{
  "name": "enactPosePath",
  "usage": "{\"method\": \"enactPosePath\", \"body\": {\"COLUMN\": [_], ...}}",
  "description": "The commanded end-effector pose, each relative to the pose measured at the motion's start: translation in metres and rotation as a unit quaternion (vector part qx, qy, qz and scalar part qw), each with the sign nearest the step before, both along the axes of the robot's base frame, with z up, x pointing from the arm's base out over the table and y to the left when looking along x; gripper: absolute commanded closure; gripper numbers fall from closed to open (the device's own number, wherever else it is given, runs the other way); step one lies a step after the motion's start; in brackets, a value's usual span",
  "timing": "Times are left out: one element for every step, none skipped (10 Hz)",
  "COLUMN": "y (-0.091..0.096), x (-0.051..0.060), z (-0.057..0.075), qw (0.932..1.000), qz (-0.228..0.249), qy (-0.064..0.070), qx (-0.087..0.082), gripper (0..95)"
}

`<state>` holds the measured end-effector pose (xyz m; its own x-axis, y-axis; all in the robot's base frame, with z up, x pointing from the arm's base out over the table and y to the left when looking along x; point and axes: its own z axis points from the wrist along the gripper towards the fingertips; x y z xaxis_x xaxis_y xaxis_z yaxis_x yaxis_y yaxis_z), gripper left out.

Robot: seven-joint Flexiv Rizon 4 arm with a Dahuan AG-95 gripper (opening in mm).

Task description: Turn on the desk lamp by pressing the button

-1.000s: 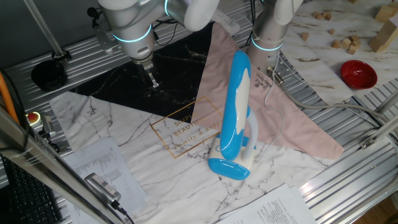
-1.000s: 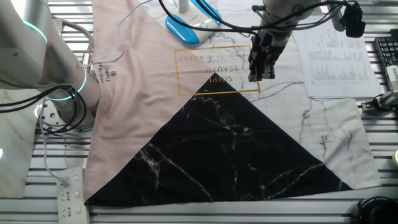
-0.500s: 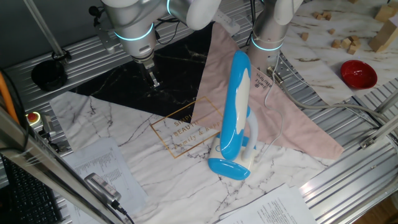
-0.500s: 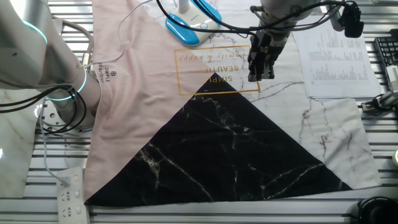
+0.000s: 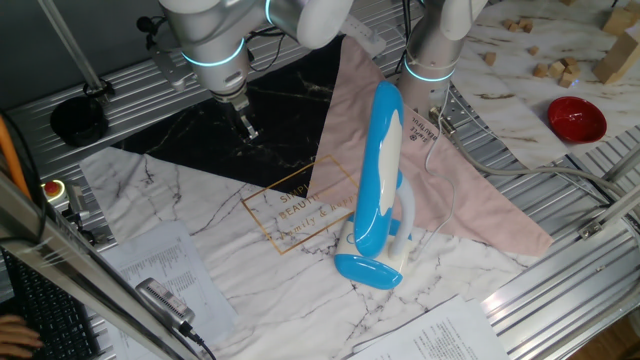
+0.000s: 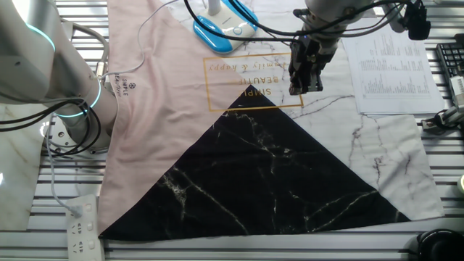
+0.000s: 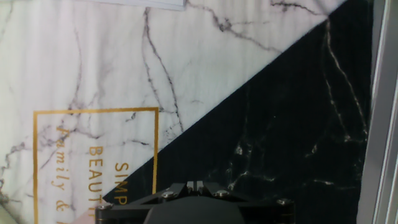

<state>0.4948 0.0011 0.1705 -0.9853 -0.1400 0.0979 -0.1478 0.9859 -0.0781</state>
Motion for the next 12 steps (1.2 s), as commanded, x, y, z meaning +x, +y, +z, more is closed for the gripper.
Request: {"method": "enactPosePath", "body": {"y": [0.0,0.0,0.0,0.002,0.01,0.02,0.027,0.034,0.044,0.051,0.056,0.057], "x": [0.0,0.0,0.0,0.0,0.003,0.01,0.015,0.019,0.025,0.029,0.031,0.031], "z": [0.0,0.0,0.0,0.001,0.005,0.009,0.012,0.014,0.014,0.013,0.013,0.013], "qw": [0.9997,0.9995,0.9995,0.9985,0.9954,0.9947,0.9941,0.993,0.991,0.989,0.9835,0.9646], "qz": [-0.025,-0.032,-0.03,-0.048,-0.085,-0.099,-0.106,-0.117,-0.132,-0.146,-0.172,-0.197], "qy": [0.001,0.0,0.0,-0.001,-0.002,-0.003,-0.002,-0.004,-0.005,-0.009,-0.01,-0.006], "qx": [-0.001,-0.002,0.006,0.026,0.044,0.025,0.019,0.017,0.02,0.023,0.056,0.175], "gripper": [95.0,95.0,95.0,95.0,95.0,95.0,95.0,95.0,95.0,95.0,95.0,95.0]}}
